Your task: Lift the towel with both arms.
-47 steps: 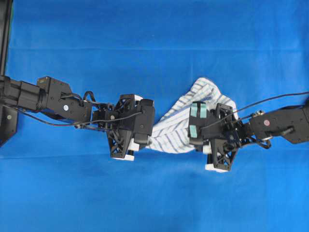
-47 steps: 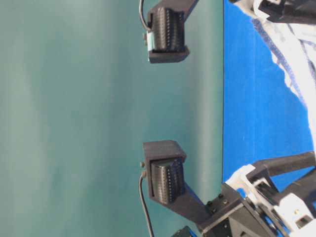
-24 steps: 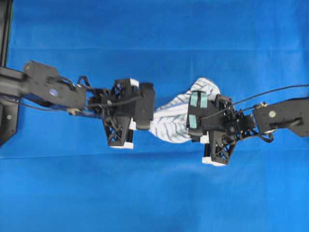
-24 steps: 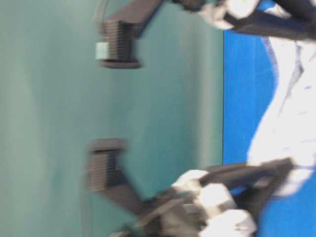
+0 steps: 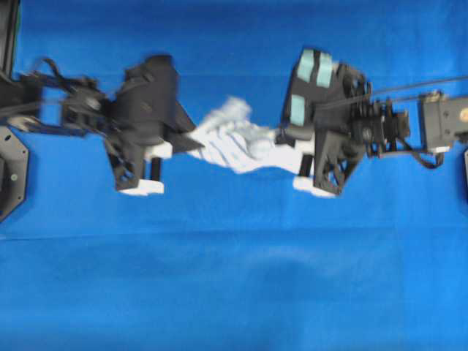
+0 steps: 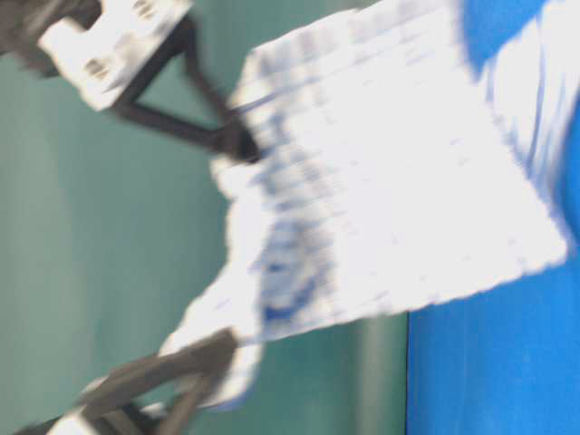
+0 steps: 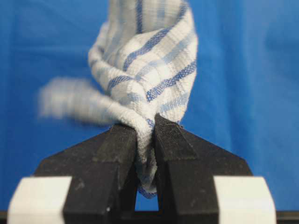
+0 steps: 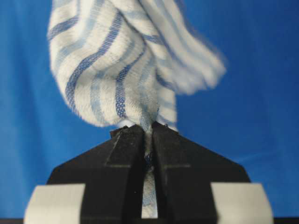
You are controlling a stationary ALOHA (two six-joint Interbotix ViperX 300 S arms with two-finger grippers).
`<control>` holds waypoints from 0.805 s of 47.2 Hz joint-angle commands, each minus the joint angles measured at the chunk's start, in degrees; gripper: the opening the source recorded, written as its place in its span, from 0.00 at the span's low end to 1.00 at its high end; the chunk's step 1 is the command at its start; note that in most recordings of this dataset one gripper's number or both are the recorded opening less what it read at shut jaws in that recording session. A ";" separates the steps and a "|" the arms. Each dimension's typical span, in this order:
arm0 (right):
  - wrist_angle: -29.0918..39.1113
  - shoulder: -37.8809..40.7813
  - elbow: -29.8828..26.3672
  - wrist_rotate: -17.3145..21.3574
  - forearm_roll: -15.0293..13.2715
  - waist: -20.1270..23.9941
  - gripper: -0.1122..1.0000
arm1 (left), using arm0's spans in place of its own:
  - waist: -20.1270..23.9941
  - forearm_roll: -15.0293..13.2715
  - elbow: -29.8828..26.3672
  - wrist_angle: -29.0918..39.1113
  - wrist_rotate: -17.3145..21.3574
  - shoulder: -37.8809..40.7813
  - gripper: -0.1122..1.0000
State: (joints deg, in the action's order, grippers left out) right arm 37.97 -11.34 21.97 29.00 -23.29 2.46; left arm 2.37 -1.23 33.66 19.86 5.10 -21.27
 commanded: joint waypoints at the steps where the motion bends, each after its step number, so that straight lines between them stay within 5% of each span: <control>1: 2.02 -1.32 -4.39 -0.26 -2.29 -0.26 0.14 | 1.05 0.18 -2.20 0.97 0.00 -3.96 0.14; 13: 5.71 -1.49 -13.18 -5.54 -2.99 -0.18 0.14 | 2.81 0.26 -5.01 4.04 3.69 -10.20 0.14; 38: 14.59 -2.29 -26.28 -10.55 -2.99 -0.18 0.14 | 2.81 0.26 -18.37 11.95 3.78 -10.72 0.14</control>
State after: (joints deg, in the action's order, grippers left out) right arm 52.03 -12.13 -1.85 18.81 -26.10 2.20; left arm 5.01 -1.05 18.28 31.20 8.96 -32.17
